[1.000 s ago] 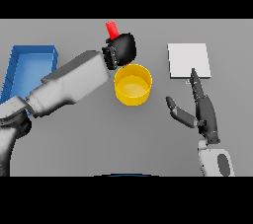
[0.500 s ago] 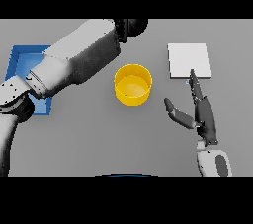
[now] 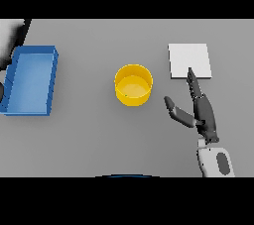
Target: Pick up the red beaker and tilt it to pour out 1 green nut into yellow bowl. Pick up the yellow bowl and place it on the metallic measuring scale.
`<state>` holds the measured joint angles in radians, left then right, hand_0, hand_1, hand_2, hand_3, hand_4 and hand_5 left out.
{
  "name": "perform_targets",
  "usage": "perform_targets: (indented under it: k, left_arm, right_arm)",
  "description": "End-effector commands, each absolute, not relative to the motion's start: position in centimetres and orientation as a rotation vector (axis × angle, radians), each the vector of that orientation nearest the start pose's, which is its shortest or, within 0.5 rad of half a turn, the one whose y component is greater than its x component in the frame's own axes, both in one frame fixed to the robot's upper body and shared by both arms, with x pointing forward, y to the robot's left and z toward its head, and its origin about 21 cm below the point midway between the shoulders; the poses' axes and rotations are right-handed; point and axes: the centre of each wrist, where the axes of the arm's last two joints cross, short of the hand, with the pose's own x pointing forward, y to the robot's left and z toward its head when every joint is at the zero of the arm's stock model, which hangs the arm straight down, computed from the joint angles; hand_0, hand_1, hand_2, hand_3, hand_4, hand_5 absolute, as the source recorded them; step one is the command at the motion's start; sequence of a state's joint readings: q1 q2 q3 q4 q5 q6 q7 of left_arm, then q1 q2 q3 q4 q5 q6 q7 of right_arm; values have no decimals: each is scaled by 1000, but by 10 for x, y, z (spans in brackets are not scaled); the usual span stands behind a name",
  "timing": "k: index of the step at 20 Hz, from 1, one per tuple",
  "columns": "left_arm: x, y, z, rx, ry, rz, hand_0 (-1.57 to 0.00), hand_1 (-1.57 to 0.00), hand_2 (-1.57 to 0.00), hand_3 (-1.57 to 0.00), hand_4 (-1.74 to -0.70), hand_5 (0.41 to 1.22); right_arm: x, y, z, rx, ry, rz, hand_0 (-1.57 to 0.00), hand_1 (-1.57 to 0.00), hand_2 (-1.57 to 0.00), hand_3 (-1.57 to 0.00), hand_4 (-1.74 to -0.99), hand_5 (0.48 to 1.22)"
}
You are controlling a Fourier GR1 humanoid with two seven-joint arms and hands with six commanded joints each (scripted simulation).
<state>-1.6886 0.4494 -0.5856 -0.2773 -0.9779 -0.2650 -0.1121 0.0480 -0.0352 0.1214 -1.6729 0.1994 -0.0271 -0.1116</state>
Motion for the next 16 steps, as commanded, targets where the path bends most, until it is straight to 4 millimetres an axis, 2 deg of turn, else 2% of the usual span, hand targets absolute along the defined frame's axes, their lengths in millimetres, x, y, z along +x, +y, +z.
perform_targets:
  k: [1,3,5,7,9,11,14,16]
  left_arm:
    - [481,174,358,1318,-1217,-1605,-1571,-1571,-1571,-1507,-1736,1221]
    - [483,219,354,1163,-1292,-1380,-1571,-1571,-1571,-1530,-1738,1221]
    - [485,262,332,1054,-1319,-1163,-1571,-1571,-1571,-1545,-1739,1221]
    - [484,292,302,1001,-1299,-986,-1571,-1571,-1571,-1554,-1740,1221]
    - [483,311,267,1019,-1228,-840,-1571,-1571,-1571,-1560,-1740,1221]
    - [478,330,246,976,-1235,-677,-1571,-1571,-1571,-1564,-1740,1221]
    - [471,348,210,906,-1153,-467,-1571,-1571,-1571,-1567,-1741,1221]
    - [465,356,183,860,-1142,-403,-1571,-1571,-1571,-1569,-1741,1221]
  right_arm:
    - [235,-206,12,-104,-1742,240,1,1,1,1,-1114,578]
    - [239,-207,15,-115,-1756,258,1,1,1,1,-1121,588]
    - [240,-206,16,-114,-1757,268,1,1,1,1,-1125,601]
    - [242,-208,16,-138,-1748,288,1,1,1,1,-1132,614]
    - [237,-211,13,-130,-1759,304,1,1,1,1,-1138,626]
    - [239,-212,13,-130,-1742,310,1,1,1,1,-1134,632]
    - [242,-212,12,-113,-1743,311,1,1,1,1,-1133,655]
    - [241,-213,12,-102,-1745,307,1,1,1,1,-1127,664]
